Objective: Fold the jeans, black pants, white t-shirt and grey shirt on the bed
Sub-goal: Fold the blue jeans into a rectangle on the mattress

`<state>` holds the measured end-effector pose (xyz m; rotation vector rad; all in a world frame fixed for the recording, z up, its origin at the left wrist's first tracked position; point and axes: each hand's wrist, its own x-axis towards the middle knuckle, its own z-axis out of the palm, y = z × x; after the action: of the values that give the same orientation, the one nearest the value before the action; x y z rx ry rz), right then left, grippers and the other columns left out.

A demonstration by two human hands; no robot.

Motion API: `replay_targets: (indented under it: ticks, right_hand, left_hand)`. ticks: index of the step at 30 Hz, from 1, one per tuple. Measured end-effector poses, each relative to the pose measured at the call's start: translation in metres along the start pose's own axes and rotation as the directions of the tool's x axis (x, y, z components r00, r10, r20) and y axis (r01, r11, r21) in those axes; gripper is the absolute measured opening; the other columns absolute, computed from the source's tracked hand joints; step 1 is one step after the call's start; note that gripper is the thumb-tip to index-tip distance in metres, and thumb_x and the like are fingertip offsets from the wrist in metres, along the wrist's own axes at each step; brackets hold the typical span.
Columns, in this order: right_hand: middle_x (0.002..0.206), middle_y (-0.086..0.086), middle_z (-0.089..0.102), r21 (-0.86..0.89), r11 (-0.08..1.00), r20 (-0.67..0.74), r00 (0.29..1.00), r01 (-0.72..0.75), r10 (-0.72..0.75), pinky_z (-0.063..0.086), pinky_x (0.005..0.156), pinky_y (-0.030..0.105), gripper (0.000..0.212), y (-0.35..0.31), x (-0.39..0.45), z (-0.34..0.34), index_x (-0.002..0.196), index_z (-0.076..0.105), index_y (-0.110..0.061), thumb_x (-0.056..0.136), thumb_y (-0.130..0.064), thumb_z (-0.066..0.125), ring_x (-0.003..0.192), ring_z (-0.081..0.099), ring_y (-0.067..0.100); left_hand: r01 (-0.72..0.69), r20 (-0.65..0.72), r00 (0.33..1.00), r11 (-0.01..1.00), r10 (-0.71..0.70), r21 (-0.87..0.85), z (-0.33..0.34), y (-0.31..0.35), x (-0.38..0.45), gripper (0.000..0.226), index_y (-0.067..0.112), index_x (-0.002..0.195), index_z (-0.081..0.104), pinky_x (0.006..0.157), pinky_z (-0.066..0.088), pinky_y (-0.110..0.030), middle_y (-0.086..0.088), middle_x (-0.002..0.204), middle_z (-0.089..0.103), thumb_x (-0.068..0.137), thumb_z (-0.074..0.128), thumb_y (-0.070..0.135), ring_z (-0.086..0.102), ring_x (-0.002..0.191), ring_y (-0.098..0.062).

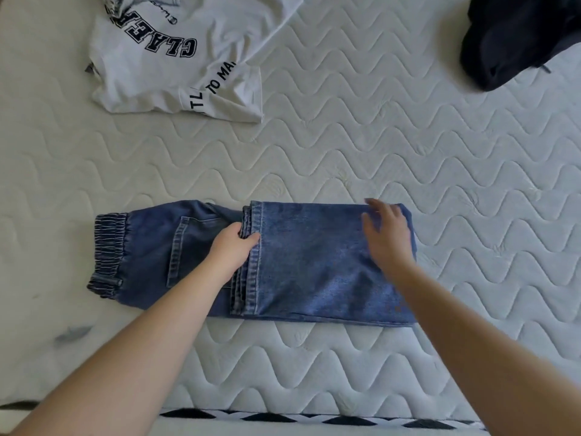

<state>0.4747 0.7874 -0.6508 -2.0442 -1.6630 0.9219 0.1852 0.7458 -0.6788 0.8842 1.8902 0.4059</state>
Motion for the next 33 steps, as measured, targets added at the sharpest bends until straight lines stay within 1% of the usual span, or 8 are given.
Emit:
replay_targets:
  ticks: [2,4,10,16,20,24,29,33]
  right_hand:
    - [0.142,0.010,0.044,-0.101,0.983,-0.013,0.988,-0.156,0.155,0.036,0.109,0.046,0.045,0.035,0.028,-0.027,0.142,0.045,-0.023,0.098,-0.032,0.052,0.128,0.044,0.030]
    - [0.143,0.014,0.045,-0.115,0.962,0.135,0.955,-0.248,0.263,0.039,0.107,0.049,0.048,0.063,0.047,-0.039,0.142,0.045,-0.019,0.098,-0.035,0.053,0.128,0.046,0.033]
    - [0.120,0.001,0.058,0.025,0.987,0.225,0.963,-0.158,0.148,0.047,0.090,0.037,0.038,0.083,0.055,-0.042,0.130,0.053,-0.026,0.093,-0.031,0.063,0.105,0.055,0.019]
    - [0.105,0.001,0.058,-0.084,0.995,0.222,0.972,-0.059,0.076,0.036,0.080,0.030,0.028,0.083,0.059,-0.033,0.113,0.065,-0.016,0.097,-0.036,0.055,0.093,0.054,0.021]
    - [0.094,0.004,0.065,-0.198,0.979,0.293,0.951,-0.043,0.101,0.037,0.066,0.031,0.036,0.077,0.071,-0.036,0.089,0.069,-0.016,0.099,-0.044,0.048,0.076,0.053,0.020]
    - [0.090,0.003,0.067,-0.277,0.959,0.313,0.938,-0.058,0.147,0.038,0.066,0.031,0.040,0.074,0.081,-0.033,0.093,0.070,-0.019,0.096,-0.053,0.048,0.074,0.055,0.018]
    - [0.116,0.008,0.059,-0.054,0.961,0.143,0.951,-0.270,0.275,0.049,0.088,0.041,0.043,0.081,0.069,-0.018,0.114,0.063,-0.018,0.087,-0.050,0.065,0.097,0.058,0.025]
    - [0.114,0.009,0.056,0.030,0.931,0.110,0.927,-0.363,0.358,0.046,0.085,0.039,0.044,0.082,0.058,-0.010,0.121,0.058,-0.020,0.091,-0.052,0.058,0.097,0.056,0.028]
  left_hand:
    - [-0.007,-0.017,1.000,1.000,0.007,0.012,0.000,-0.002,0.002,0.022,0.020,0.109,0.064,0.089,0.052,-0.039,0.001,0.108,0.069,0.092,0.062,0.034,0.064,0.096,-0.020]
    - [-0.018,0.001,1.000,1.000,0.018,-0.012,-0.002,-0.004,0.003,0.023,0.019,0.110,0.065,0.092,0.052,-0.044,0.001,0.108,0.069,0.092,0.063,0.032,0.065,0.098,-0.021]
    - [-0.020,0.045,0.999,0.993,0.026,-0.118,-0.011,-0.008,0.000,0.018,0.023,0.109,0.066,0.091,0.053,-0.039,0.005,0.103,0.072,0.092,0.066,0.028,0.068,0.095,-0.016]
    - [-0.016,0.061,0.998,0.984,0.027,-0.178,-0.016,-0.010,-0.002,0.027,0.028,0.117,0.059,0.066,0.050,-0.019,0.009,0.094,0.072,0.092,0.066,0.024,0.070,0.078,-0.001]
    - [-0.033,0.052,0.998,0.988,0.042,-0.153,-0.012,-0.015,0.000,0.030,0.033,0.122,0.052,0.081,0.052,-0.027,0.007,0.106,0.067,0.095,0.061,0.023,0.065,0.095,-0.008]
    - [0.006,0.058,0.998,0.994,0.001,-0.110,-0.017,-0.024,0.006,0.023,0.034,0.116,0.053,0.080,0.048,-0.024,0.009,0.108,0.063,0.095,0.061,0.028,0.061,0.097,-0.006]
    - [0.069,-0.025,0.997,0.997,-0.070,-0.046,-0.014,-0.025,0.009,0.027,0.029,0.113,0.052,0.081,0.048,-0.030,0.007,0.105,0.061,0.091,0.065,0.036,0.061,0.094,-0.011]
    - [0.050,-0.092,0.994,0.998,-0.053,-0.032,-0.001,-0.024,0.004,0.033,0.027,0.106,0.051,0.080,0.053,-0.034,0.008,0.099,0.064,0.086,0.065,0.050,0.063,0.090,-0.011]
